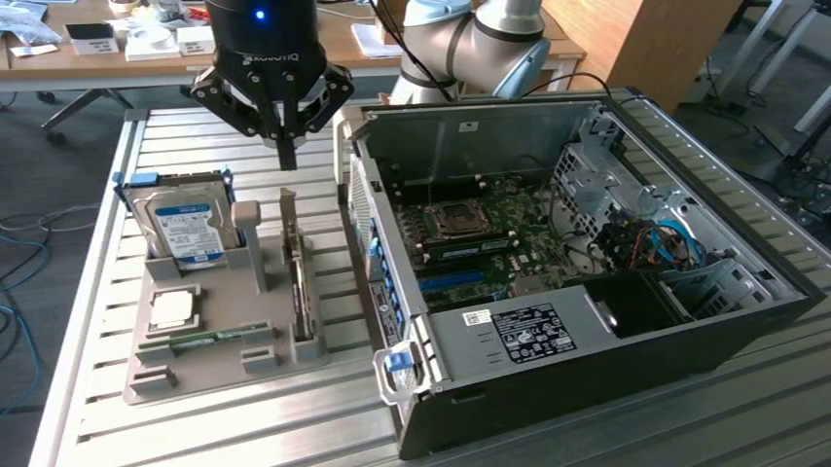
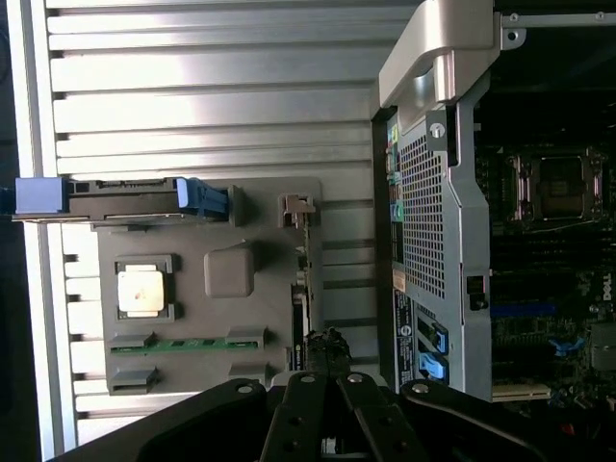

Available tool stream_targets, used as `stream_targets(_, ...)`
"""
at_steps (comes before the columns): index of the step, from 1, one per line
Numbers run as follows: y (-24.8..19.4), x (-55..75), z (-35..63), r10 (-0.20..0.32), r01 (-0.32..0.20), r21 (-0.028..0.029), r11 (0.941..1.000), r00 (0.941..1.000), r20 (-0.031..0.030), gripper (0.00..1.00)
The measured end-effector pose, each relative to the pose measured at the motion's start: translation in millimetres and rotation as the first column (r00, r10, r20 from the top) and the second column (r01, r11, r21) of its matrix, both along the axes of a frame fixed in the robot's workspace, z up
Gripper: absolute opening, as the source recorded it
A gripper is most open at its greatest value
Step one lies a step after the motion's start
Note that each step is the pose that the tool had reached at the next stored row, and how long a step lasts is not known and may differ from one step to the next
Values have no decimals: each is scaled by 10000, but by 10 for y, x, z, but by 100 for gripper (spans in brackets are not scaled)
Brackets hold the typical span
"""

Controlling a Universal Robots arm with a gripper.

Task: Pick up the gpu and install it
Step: 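Reach for the gpu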

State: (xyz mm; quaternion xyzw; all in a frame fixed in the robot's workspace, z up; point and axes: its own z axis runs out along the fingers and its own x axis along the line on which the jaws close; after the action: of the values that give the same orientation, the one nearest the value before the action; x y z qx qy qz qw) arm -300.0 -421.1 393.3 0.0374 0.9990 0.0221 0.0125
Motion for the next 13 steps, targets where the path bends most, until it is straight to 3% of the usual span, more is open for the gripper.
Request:
stream_targets(9, 0, 0, 0, 0, 0, 0, 10000, 10000, 0, 11)
stream_targets(13, -47, -12, 0, 0, 0, 0, 10000, 10000, -1, 11)
